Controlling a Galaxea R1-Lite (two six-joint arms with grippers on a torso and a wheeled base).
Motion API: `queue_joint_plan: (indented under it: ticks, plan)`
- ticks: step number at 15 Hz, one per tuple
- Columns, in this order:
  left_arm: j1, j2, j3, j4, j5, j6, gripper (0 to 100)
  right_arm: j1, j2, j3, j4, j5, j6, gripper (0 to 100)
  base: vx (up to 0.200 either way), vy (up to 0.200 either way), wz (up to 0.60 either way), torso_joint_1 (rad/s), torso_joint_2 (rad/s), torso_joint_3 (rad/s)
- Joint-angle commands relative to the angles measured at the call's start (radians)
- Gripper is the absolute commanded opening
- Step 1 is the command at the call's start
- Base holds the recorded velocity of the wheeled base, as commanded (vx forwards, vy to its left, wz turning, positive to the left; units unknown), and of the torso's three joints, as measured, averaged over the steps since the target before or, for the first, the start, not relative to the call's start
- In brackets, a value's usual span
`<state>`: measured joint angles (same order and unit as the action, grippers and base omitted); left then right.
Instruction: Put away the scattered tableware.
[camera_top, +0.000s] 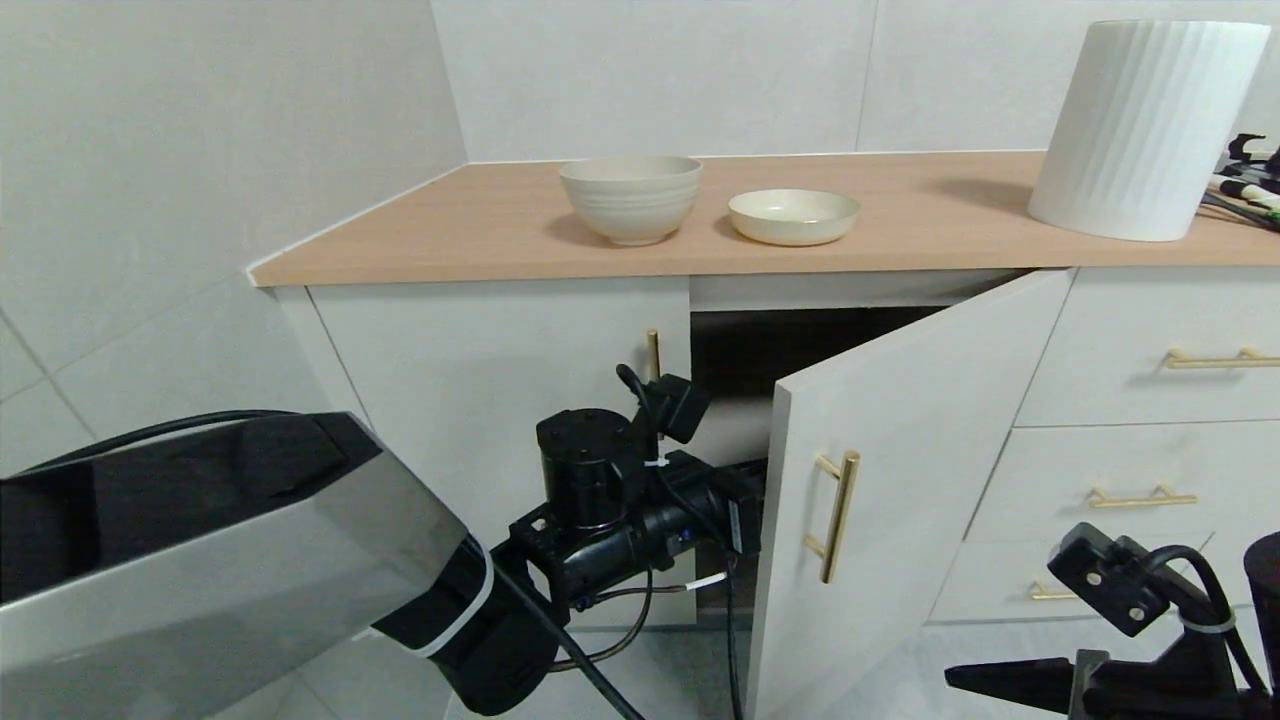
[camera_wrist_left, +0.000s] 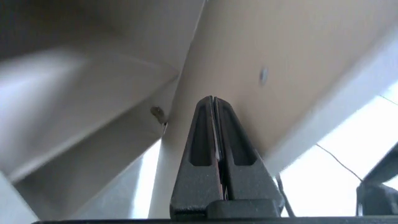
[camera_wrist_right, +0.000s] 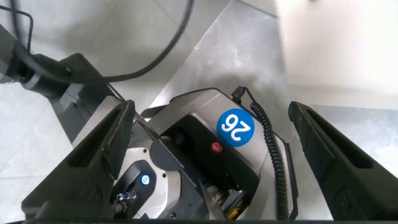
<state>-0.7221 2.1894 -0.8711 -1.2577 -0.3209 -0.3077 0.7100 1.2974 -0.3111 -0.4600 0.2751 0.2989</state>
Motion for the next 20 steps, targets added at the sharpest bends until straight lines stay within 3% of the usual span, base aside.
queue_joint_plan:
  ticks: [1, 8, 12, 15, 18, 20]
  plan:
    - [-0.002, 0.017, -0.011, -0.006, -0.001, -0.001, 0, 0.0, -0.001, 0.0, 0.0, 0.001, 0.0, 100, -0.2, 0.0, 0.0, 0.007, 0.0, 0.007]
    - [-0.003, 0.029, -0.025, -0.006, 0.003, -0.001, 0, 0.003, -0.001, 0.001, 0.0, 0.001, -0.001, 100, 0.0, 0.0, 0.0, 0.0, 0.0, 0.0]
    - [-0.053, 0.041, -0.052, 0.0, 0.003, 0.001, 0, 0.025, -0.001, 0.003, 0.0, 0.006, -0.007, 100, 0.0, 0.0, 0.0, 0.0, 0.0, 0.0]
    - [-0.111, 0.035, -0.088, 0.018, 0.003, 0.013, 0, 0.065, -0.018, 0.021, 0.0, 0.007, -0.032, 100, 0.0, 0.0, 0.0, 0.0, 0.0, 0.0]
    - [-0.229, 0.003, -0.121, 0.078, 0.006, 0.059, 0, 0.155, -0.11, 0.079, 0.0, 0.041, -0.08, 100, 0.0, 0.0, 0.0, 0.0, 0.0, 0.0]
    - [-0.332, -0.019, -0.137, 0.124, 0.008, 0.082, 0, 0.175, -0.176, 0.112, 0.007, 0.144, -0.142, 100, 0.0, 0.0, 0.0, 0.0, 0.0, 0.0]
